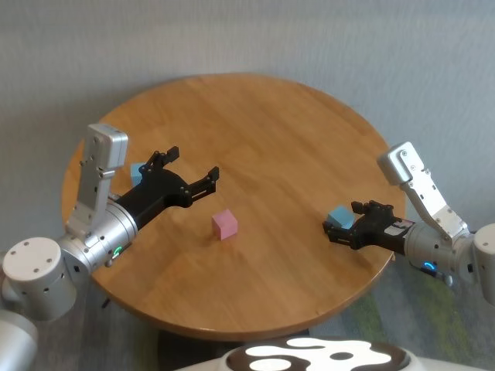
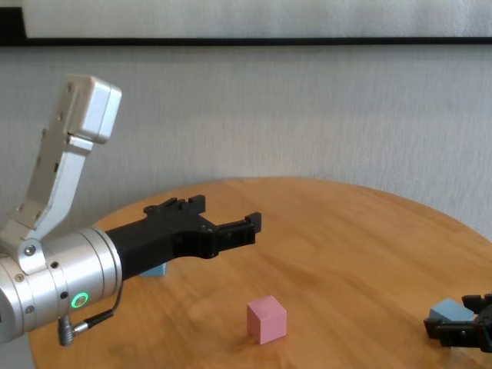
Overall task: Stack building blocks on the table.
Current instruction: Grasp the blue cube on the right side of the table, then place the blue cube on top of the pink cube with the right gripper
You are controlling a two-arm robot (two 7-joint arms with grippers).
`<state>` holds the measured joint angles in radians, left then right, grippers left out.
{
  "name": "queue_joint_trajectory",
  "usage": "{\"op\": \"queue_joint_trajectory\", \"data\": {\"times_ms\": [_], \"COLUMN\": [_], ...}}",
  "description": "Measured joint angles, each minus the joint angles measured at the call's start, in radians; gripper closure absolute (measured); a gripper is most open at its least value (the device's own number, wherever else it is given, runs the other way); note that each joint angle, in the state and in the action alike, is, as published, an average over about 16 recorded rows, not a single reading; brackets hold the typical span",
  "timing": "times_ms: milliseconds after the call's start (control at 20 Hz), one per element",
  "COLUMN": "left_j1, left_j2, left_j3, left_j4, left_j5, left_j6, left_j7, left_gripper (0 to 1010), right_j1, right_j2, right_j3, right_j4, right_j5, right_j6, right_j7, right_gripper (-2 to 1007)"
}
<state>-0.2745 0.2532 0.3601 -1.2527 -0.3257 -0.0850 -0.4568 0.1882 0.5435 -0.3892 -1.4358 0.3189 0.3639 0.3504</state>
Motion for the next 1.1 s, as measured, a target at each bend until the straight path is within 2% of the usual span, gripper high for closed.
{"op": "queue_joint_trajectory", "data": {"times_ms": [350, 600, 800, 1100], "left_j1": [0.000, 0.000, 0.000, 0.000], "left_j2": [0.000, 0.000, 0.000, 0.000], "left_j3": [0.000, 0.000, 0.000, 0.000], "left_j4": [0.000, 0.000, 0.000, 0.000], "left_j5": [0.000, 0.000, 0.000, 0.000], "left_j6": [0.000, 0.000, 0.000, 0.000], "left_j7": [0.000, 0.000, 0.000, 0.000], "left_gripper": [10, 10, 10, 10], "right_j1": [-0.001, -0.001, -0.001, -0.006], "right_j2": [0.001, 0.001, 0.002, 0.000], "right_j3": [0.000, 0.000, 0.000, 0.002], "right_j4": [-0.001, -0.002, -0.003, -0.018], "right_j5": [0.002, 0.002, 0.003, 0.002], "right_j6": [-0.001, -0.001, -0.001, -0.004], "right_j7": [0.000, 0.000, 0.000, 0.002], "right_gripper": [451, 576, 634, 648]}}
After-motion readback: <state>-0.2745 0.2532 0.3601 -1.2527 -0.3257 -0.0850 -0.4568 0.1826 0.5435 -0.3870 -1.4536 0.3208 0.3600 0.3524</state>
